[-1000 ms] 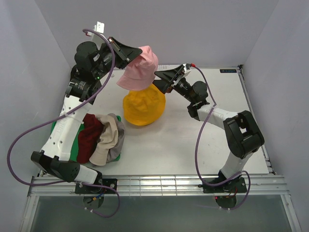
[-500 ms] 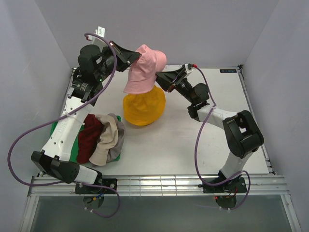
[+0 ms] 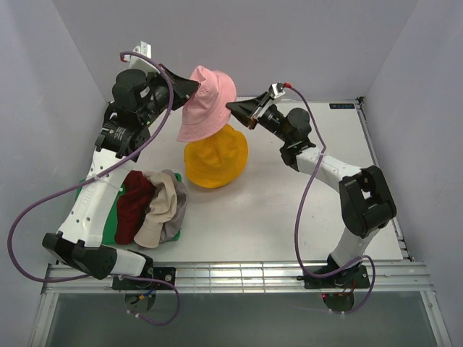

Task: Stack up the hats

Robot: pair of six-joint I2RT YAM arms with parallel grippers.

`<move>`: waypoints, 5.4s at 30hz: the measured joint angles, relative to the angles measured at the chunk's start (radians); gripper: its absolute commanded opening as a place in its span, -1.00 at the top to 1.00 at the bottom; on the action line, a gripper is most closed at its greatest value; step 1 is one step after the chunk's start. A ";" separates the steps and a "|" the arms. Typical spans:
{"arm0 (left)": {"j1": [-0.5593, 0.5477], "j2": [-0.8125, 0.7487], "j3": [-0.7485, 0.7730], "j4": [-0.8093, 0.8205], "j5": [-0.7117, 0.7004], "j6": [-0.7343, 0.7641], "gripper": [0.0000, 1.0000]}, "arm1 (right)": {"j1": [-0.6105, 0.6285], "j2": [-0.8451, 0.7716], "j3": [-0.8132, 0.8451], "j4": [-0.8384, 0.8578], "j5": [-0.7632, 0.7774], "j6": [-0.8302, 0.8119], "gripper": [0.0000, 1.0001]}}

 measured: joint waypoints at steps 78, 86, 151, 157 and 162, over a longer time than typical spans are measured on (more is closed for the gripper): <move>0.134 -0.061 -0.284 -0.138 -0.073 0.182 -0.62 | -0.102 -0.049 0.001 -0.819 -0.219 -0.713 0.84; 0.244 -0.061 -0.360 -0.142 0.032 0.098 -0.64 | -0.135 -0.019 0.001 -0.821 -0.251 -0.735 0.84; 0.304 -0.033 -0.504 0.141 0.442 -0.168 1.00 | -0.139 0.002 0.346 -1.167 -0.264 -0.885 0.84; 0.315 -0.064 -0.492 0.094 0.372 -0.144 1.00 | -0.131 0.031 0.403 -1.186 -0.265 -0.878 0.84; 0.316 -0.070 -0.533 0.107 0.340 -0.109 1.00 | -0.114 0.081 0.399 -1.187 -0.266 -0.875 0.84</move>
